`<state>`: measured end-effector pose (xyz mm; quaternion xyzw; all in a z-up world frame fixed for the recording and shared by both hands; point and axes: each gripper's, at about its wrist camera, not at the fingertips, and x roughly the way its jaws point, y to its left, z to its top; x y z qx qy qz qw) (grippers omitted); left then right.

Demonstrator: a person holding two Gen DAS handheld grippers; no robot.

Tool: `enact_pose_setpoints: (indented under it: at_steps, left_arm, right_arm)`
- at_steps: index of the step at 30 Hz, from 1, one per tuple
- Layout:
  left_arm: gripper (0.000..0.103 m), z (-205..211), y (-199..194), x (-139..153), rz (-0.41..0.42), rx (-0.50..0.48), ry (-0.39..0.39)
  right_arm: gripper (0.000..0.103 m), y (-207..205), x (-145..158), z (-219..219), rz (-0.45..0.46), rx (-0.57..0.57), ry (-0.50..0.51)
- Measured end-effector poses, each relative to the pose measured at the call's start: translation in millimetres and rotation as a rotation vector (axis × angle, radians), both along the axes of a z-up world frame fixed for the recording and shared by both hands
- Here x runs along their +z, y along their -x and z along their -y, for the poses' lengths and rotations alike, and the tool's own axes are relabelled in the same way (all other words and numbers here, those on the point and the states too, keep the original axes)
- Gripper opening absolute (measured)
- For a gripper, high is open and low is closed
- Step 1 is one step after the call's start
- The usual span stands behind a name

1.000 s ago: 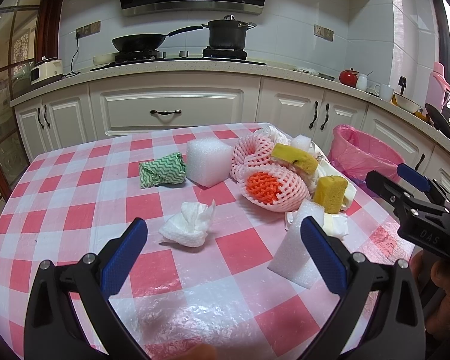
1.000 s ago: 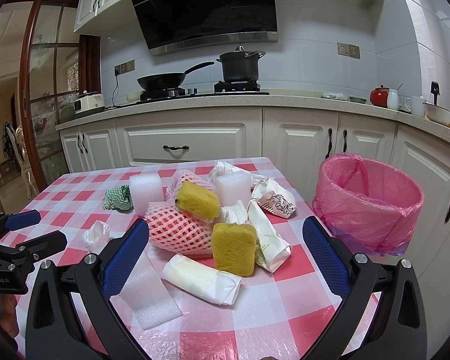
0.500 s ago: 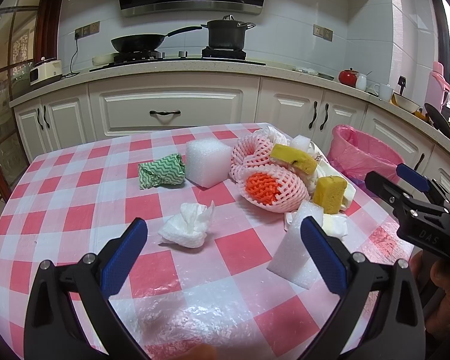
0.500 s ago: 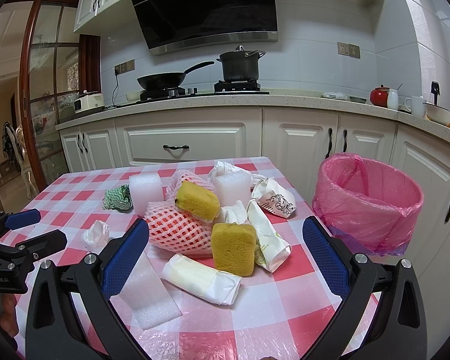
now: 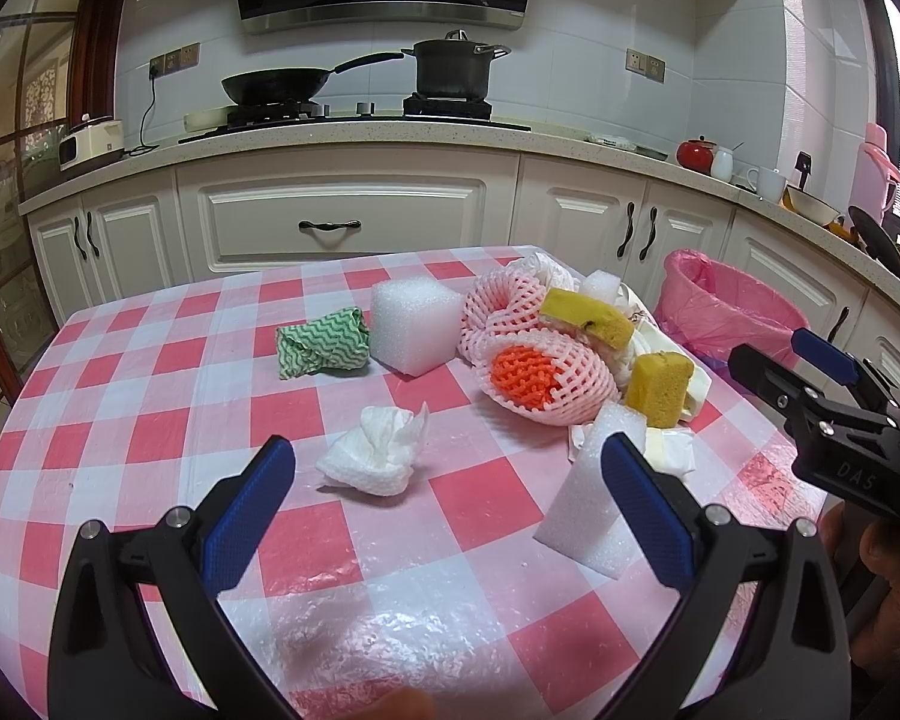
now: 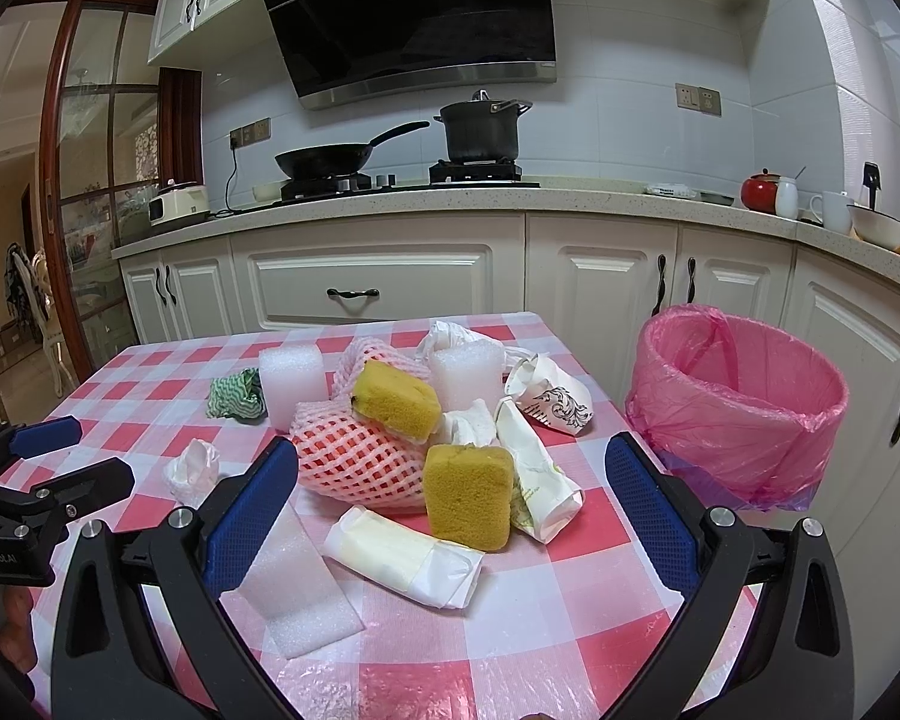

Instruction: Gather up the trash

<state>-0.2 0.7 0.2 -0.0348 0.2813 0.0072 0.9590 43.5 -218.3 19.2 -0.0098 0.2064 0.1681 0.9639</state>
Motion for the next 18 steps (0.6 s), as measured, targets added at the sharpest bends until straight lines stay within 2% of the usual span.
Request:
enact_pose_setpoints:
  at_steps: [13, 18]
  left_arm:
    - [0.099, 0.2, 0.1, 0.0, 0.000, 0.000, -0.001]
    - [0.099, -1.3, -0.6, -1.1, -0.011, 0.001, 0.006]
  right_arm:
    - [0.096, -1.4, 0.2, -0.2, -0.002, 0.000, 0.001]
    - [0.096, -5.7, -5.2, 3.4, -0.030, 0.015, -0.011]
